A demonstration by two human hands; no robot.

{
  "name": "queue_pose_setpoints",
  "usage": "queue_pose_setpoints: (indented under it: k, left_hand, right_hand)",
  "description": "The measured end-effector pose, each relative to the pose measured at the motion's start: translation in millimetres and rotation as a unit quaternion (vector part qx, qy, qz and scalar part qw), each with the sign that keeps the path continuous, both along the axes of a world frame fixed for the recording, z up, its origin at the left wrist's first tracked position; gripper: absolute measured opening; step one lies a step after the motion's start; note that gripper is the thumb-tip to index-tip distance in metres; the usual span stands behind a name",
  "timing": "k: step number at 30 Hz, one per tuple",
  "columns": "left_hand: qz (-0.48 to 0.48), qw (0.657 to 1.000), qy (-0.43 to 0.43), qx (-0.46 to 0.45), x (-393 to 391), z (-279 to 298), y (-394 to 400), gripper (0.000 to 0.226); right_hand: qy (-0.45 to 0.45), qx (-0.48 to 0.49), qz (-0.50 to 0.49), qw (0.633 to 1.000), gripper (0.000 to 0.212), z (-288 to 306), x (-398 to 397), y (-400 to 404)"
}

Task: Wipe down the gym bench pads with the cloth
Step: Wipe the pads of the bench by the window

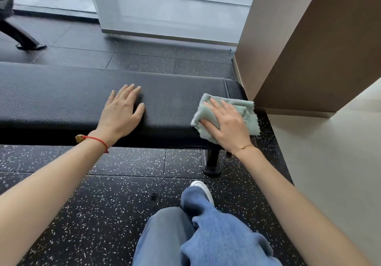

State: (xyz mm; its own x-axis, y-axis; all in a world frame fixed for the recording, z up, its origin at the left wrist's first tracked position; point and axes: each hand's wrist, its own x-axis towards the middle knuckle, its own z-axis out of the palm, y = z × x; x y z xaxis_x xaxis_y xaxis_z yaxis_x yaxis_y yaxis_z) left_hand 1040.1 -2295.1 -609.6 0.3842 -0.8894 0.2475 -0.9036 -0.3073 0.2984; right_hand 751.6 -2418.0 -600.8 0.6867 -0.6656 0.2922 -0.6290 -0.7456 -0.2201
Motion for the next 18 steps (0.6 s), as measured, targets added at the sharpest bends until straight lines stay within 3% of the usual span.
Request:
queue_pose_setpoints:
  k: [5,8,12,15,18]
  left_hand:
    - [0.041,0.999,-0.008,0.008,26.5,7.6,13.2,0.056]
    - [0.054,0.998,-0.003,0.028,35.0,1.7,19.3,0.059]
    - [0.067,0.998,-0.009,0.012,35.4,-2.2,19.6,0.068]
    - [0.071,0.997,-0.021,0.001,34.8,-3.2,17.4,0.068]
    - [0.075,0.997,-0.03,-0.011,34.4,-4.7,18.0,0.067]
  right_hand:
    - [0.066,0.003,0.131,0.989,0.066,-1.7,95.3,40.9]
    - [0.058,0.003,0.167,0.984,0.066,-4.7,83.2,40.7]
    - [0.01,0.056,0.047,0.997,0.063,0.8,40.4,-19.5]
    - [0.062,0.075,-0.042,0.994,0.066,8.6,57.1,-63.2]
    - [0.092,0.064,0.0,0.994,0.065,9.4,120.5,-72.5]
